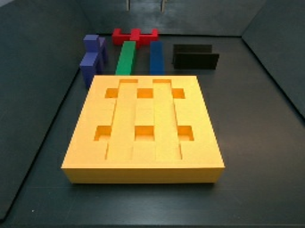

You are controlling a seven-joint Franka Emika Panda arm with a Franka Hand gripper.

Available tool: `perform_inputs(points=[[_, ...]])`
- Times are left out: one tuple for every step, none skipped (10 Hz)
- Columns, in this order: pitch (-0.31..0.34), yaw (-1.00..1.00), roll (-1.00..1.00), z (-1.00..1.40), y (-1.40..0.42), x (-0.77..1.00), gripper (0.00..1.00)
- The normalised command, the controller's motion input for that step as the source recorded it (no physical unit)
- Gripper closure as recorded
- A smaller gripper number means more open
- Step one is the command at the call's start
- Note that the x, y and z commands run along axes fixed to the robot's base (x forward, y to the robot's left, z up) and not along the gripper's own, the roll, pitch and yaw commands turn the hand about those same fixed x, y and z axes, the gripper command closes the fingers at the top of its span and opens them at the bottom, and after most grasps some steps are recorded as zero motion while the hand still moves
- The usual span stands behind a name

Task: Pick up the green object. Move up. Move to above the board. Insert the green object.
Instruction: Pick up the green object.

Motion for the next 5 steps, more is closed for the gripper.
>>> perform_inputs(points=[[-0.089,0.0,0.0,-1.0,-0.44,-0.13,0.0],[-0.106,0.0,0.07,-1.0,-0.33,-0.09,0.0],[-0.141,0.01,0.11,-0.94,-0.49,-0.04,0.0],[-0.203,0.0,0.1,-0.85,-0.38,0.0,0.0],[-0.233,0.0,0.11,-0.79,-0.29,-0.03,0.0]])
